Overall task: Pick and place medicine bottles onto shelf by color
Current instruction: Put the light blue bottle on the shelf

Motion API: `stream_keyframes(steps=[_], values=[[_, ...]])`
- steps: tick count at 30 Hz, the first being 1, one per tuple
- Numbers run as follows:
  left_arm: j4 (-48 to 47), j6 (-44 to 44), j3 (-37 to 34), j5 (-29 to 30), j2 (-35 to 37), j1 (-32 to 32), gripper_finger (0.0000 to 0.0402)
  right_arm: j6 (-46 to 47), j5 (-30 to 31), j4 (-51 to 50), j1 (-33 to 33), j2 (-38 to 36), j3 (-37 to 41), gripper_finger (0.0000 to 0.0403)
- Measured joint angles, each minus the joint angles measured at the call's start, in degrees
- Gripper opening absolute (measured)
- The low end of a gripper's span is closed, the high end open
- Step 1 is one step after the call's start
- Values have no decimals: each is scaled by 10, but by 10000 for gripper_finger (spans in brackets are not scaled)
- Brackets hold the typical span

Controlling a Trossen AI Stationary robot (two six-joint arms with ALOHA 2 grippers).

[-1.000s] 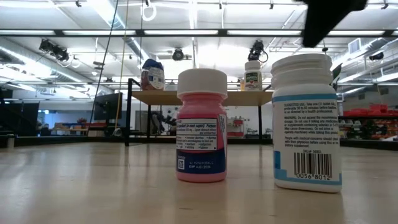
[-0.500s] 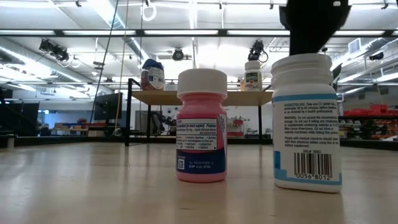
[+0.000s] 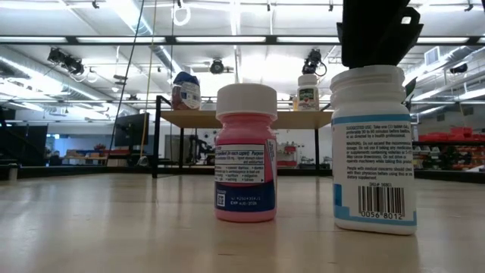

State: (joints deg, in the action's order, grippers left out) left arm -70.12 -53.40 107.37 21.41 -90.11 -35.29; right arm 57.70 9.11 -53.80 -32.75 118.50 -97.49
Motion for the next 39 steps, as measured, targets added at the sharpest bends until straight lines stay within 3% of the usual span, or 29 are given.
stream_keyframes(steps=[9,28,39], values=[[0,0,0,0,0,0,231,-3,11,0,0,0,0,294],[0,0,0,0,1,0,229,-5,-1,4,9,-1,22,289],[0,1,0,0,1,0,227,-23,-26,7,9,-1,22,217]])
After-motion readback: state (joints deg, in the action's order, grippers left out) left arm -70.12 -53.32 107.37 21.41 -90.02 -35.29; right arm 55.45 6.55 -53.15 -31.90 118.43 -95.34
